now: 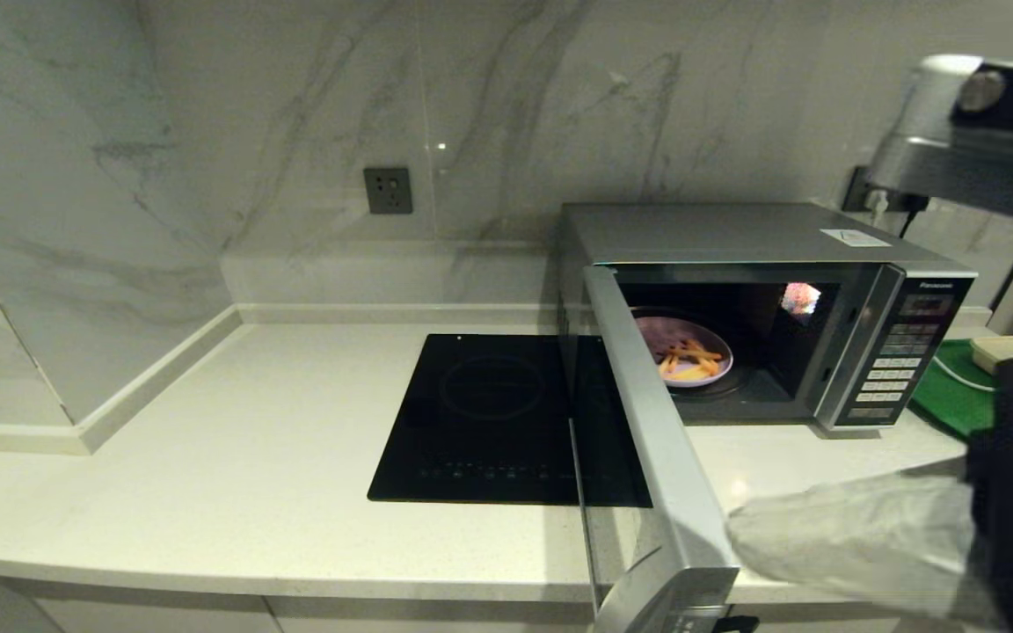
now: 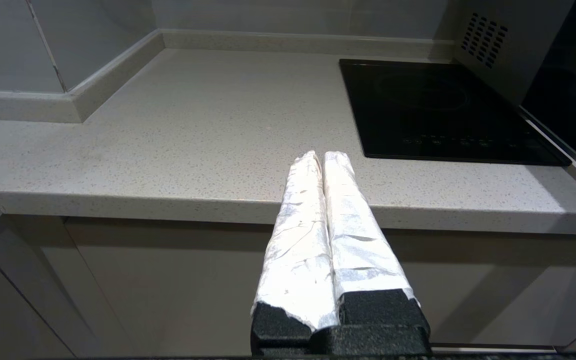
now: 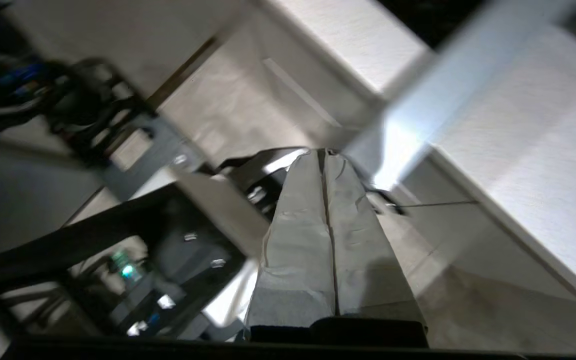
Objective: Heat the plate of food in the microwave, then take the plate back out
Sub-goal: Close the microwave oven
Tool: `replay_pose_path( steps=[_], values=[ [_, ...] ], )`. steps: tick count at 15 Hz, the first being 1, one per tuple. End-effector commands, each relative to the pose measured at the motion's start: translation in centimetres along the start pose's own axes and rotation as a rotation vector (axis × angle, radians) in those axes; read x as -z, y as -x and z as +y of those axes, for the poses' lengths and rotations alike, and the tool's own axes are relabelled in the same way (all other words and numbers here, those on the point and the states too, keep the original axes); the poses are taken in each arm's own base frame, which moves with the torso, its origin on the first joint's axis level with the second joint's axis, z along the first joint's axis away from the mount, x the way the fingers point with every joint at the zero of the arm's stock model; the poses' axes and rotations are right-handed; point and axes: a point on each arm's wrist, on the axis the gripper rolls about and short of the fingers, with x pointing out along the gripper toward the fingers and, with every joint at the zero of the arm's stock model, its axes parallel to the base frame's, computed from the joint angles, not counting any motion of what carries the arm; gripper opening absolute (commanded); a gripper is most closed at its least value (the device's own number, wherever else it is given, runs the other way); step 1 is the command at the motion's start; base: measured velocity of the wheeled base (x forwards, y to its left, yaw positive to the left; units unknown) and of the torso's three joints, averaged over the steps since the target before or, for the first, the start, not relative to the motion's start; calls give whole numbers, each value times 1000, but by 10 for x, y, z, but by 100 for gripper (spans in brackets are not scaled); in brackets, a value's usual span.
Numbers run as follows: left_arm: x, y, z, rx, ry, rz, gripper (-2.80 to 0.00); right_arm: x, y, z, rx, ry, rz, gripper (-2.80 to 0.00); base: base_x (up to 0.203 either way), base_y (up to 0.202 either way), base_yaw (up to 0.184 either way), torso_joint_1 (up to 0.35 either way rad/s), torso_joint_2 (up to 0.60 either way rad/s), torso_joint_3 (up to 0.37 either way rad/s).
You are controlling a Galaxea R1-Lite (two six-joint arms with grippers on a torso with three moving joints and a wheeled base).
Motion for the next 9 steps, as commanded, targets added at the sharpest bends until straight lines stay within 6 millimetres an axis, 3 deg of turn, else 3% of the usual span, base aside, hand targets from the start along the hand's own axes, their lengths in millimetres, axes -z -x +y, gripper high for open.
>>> replay_pose_path(
  steps=[1,5,9],
  values=[
    [0,0,0,0,0,0,-280,-1,-22,13,-25,21,57,-280,0,0,0,0,0,0],
    [0,0,0,0,0,0,-280,-2,-43,14,-26,11,118,-280,0,0,0,0,0,0],
    [0,0,0,0,0,0,-280,-12,-72,-9,5,-82,95,-280,0,0,0,0,0,0]
  ],
)
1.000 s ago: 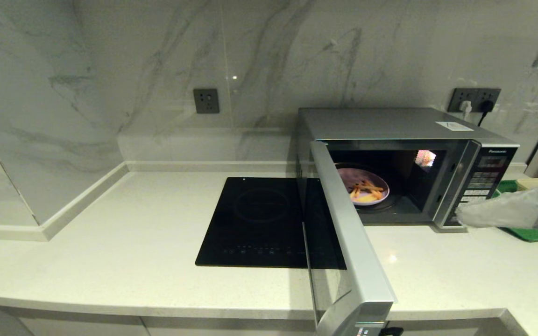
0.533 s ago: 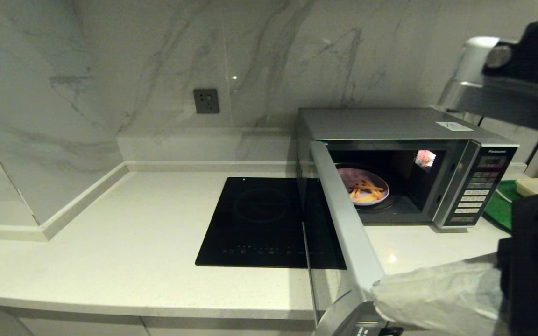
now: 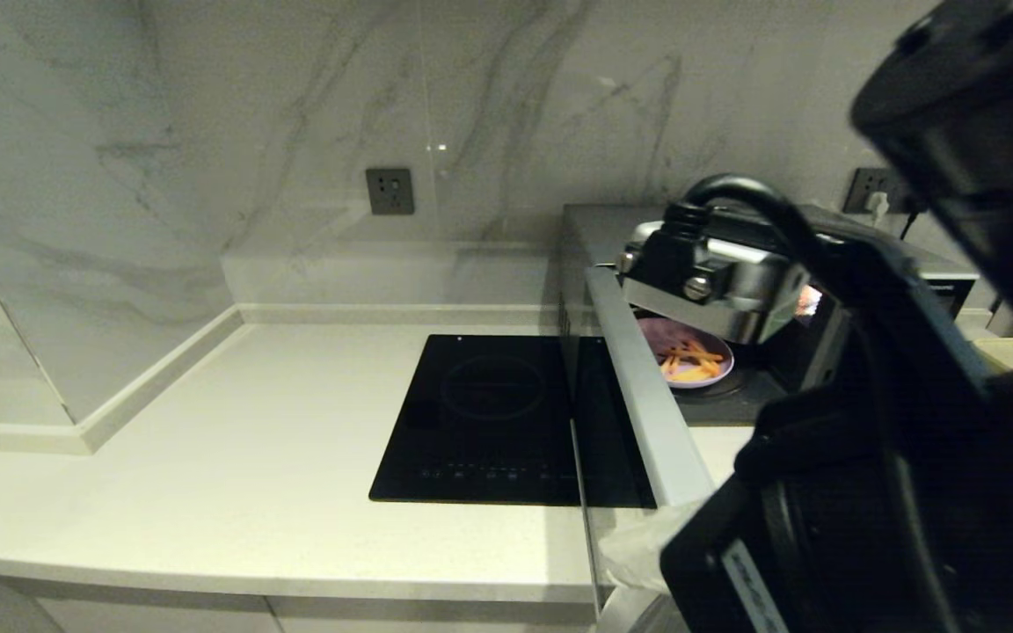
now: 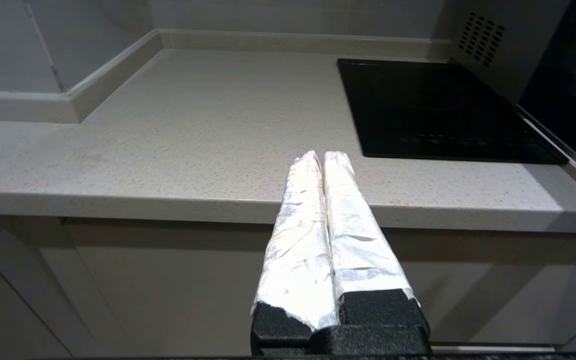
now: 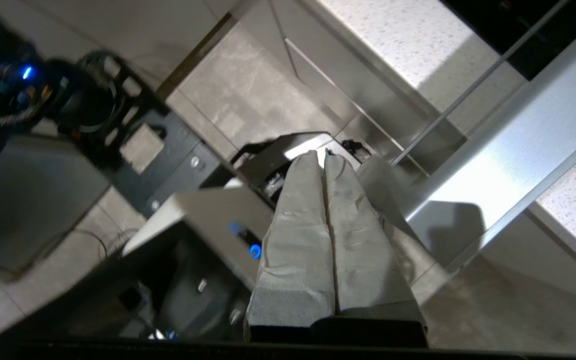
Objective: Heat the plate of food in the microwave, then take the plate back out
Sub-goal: Close the microwave oven
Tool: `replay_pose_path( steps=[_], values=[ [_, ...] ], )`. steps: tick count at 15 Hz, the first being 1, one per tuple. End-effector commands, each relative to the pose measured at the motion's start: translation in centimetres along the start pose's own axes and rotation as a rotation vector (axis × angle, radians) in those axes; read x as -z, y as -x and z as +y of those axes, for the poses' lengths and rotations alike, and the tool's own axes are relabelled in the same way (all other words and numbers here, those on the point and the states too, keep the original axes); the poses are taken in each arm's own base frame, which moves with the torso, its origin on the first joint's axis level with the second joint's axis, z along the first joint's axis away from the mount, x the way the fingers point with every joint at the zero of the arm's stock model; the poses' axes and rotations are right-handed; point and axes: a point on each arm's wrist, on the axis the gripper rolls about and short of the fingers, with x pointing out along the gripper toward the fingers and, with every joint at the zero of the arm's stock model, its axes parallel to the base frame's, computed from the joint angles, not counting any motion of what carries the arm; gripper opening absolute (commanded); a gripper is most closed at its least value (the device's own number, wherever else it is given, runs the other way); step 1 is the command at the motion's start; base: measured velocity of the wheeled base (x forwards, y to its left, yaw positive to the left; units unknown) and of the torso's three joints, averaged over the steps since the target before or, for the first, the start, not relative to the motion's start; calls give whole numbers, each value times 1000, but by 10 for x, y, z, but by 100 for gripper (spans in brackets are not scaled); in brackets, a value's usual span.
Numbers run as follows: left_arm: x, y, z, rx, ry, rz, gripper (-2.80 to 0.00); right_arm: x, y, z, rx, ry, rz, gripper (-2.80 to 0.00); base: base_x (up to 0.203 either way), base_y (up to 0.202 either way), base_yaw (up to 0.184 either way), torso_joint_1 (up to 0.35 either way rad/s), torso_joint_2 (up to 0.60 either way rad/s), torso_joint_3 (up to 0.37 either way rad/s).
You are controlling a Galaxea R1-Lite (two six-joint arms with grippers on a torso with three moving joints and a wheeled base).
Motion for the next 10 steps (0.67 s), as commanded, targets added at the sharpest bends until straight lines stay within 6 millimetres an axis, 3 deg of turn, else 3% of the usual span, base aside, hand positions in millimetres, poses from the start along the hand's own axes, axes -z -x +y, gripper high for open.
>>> replay_pose_path(
  steps=[1,10],
  values=[
    [0,0,0,-2,0,-1,-280,-4,-21,-12,22,-37,38,-280,0,0,0,0,0,0],
    [0,0,0,-2,0,-1,-280,-11,-47,-45,83,-130,104,-280,0,0,0,0,0,0]
  ],
)
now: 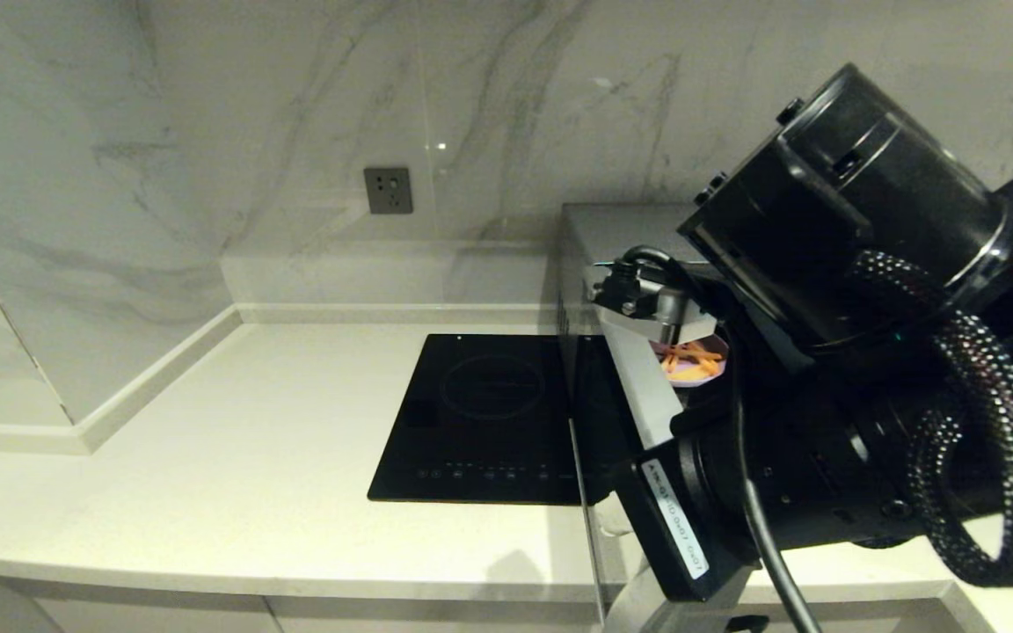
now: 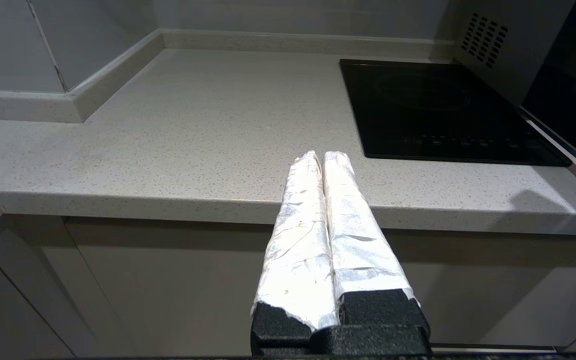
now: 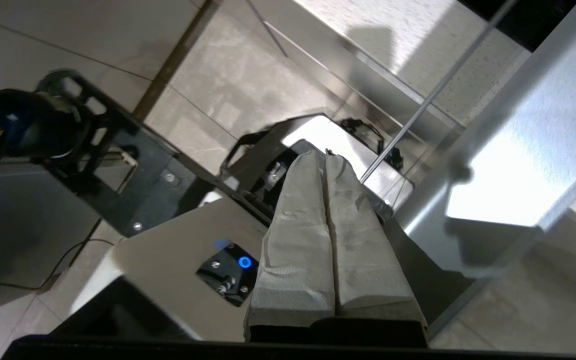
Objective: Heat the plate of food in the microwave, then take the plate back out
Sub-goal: Close the microwave oven
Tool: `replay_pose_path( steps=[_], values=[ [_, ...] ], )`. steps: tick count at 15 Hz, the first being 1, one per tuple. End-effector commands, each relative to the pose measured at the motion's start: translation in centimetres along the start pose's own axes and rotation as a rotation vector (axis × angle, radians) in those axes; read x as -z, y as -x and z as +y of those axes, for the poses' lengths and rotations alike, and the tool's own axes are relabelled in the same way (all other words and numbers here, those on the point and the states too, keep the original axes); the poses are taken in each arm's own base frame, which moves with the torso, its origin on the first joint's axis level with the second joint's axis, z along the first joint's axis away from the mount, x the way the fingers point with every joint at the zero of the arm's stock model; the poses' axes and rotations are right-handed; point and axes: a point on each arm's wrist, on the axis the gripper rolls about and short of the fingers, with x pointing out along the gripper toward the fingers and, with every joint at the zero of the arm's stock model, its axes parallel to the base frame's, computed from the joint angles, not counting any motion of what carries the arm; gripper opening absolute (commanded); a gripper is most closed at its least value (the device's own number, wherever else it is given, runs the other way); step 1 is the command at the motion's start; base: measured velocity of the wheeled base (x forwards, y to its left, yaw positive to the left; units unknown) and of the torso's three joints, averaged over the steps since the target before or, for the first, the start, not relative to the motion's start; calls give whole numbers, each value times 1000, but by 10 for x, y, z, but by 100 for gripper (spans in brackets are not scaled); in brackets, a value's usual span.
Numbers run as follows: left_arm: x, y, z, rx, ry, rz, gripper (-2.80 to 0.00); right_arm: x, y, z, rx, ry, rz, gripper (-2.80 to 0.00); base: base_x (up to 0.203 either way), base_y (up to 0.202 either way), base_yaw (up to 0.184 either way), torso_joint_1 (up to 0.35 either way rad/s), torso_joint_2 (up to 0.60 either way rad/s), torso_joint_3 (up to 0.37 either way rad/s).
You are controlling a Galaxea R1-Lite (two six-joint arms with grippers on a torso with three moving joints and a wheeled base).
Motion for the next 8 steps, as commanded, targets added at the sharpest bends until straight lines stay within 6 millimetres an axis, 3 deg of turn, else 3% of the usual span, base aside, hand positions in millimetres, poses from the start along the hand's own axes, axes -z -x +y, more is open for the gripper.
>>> replay_pose_path(
  steps=[1,4,8],
  values=[
    [0,0,0,-1,0,0,-280,-2,-5,-13,47,-37,11,-280,0,0,0,0,0,0],
    [0,0,0,-1,0,0,-280,-1,-2,-29,169,-103,-31,-280,0,0,0,0,0,0],
    [0,0,0,-1,0,0,-280,16,11,-60,379,-244,-155,-280,0,0,0,0,0,0]
  ],
)
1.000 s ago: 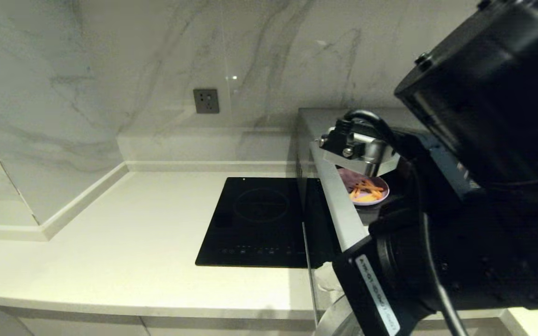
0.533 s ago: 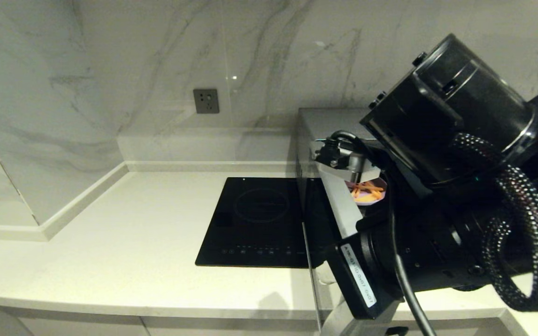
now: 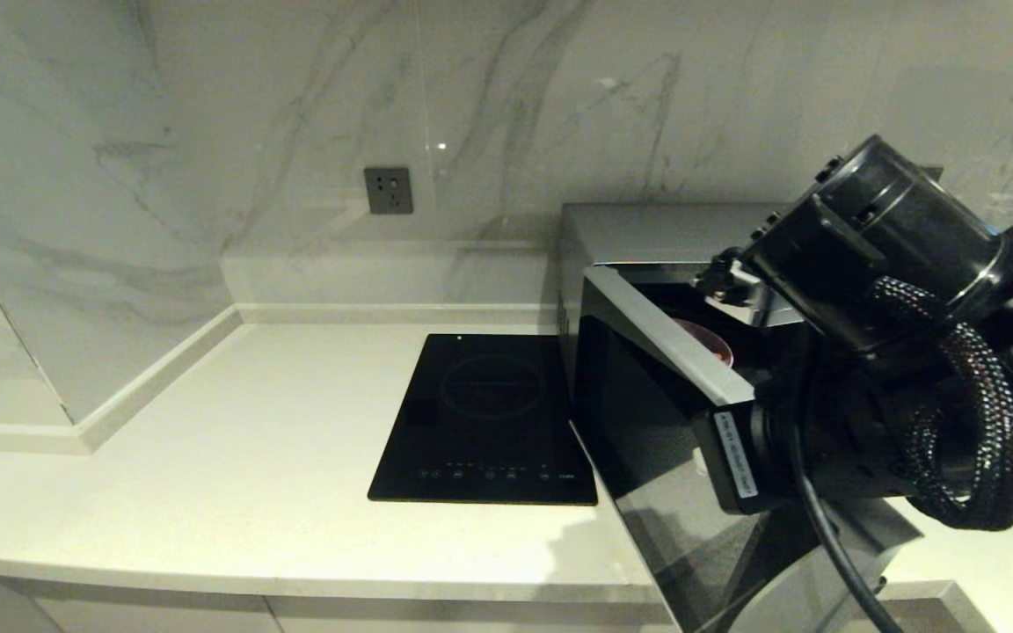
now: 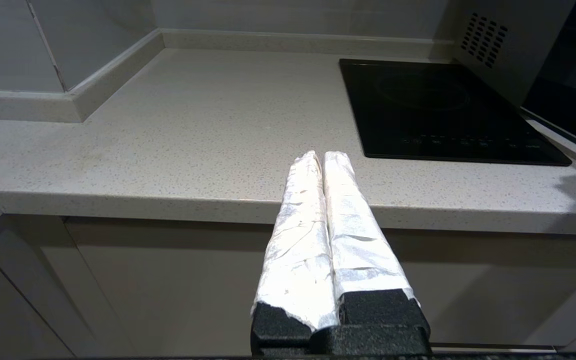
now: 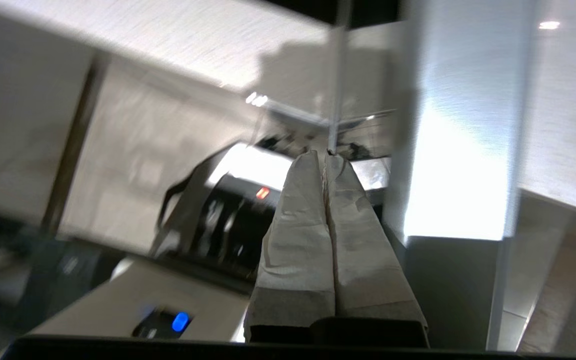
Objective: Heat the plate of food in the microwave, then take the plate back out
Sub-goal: Close the microwave oven
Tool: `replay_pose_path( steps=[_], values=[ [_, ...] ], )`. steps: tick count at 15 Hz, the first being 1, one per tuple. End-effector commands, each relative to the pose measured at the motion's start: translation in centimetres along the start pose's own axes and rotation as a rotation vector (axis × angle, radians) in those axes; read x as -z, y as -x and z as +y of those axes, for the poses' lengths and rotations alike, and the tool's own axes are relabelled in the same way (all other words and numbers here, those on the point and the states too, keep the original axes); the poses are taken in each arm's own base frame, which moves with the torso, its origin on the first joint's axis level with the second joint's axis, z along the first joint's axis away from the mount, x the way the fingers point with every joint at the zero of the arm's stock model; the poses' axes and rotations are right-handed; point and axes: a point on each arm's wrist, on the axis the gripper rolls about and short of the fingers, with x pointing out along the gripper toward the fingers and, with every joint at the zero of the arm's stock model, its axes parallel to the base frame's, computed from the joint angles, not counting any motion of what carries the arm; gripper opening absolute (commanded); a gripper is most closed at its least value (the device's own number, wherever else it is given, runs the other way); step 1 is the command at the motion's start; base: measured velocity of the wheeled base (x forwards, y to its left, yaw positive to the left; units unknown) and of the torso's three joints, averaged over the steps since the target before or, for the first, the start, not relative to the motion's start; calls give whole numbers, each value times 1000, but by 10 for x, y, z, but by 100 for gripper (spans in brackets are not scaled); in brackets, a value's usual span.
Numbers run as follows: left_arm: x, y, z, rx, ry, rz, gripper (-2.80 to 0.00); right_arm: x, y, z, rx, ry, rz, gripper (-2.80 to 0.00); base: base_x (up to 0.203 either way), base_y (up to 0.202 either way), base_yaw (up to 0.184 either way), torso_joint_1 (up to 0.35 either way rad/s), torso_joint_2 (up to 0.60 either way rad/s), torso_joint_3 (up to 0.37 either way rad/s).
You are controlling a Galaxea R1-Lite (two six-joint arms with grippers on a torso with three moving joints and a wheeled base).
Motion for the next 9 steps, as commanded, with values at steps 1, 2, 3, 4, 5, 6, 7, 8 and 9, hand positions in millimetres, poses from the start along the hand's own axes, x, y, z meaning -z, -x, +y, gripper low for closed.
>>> replay_pose_path(
  steps=[1,2,3,4,5,6,7,8,9],
  values=[
    [0,0,0,0,0,0,-280,7,9,-27,79,-102,-82,-280,0,0,0,0,0,0],
    [0,0,0,0,0,0,-280,9,11,-38,108,-147,-104,-280,0,0,0,0,0,0],
    [0,0,0,0,0,0,-280,10,13,-48,133,-193,-119,-280,0,0,0,0,0,0],
    [0,0,0,0,0,0,-280,9,14,-55,153,-240,-128,-280,0,0,0,0,0,0],
    [0,0,0,0,0,0,-280,7,13,-63,182,-289,-138,-280,0,0,0,0,0,0],
    [0,0,0,0,0,0,-280,3,10,-71,226,-349,-156,-280,0,0,0,0,0,0],
    [0,0,0,0,0,0,-280,-1,6,-79,269,-417,-169,-280,0,0,0,0,0,0],
    [0,0,0,0,0,0,-280,-5,0,-89,309,-489,-179,-280,0,0,0,0,0,0],
    [0,0,0,0,0,0,-280,-11,-6,-99,342,-556,-194,-280,0,0,0,0,0,0]
  ],
)
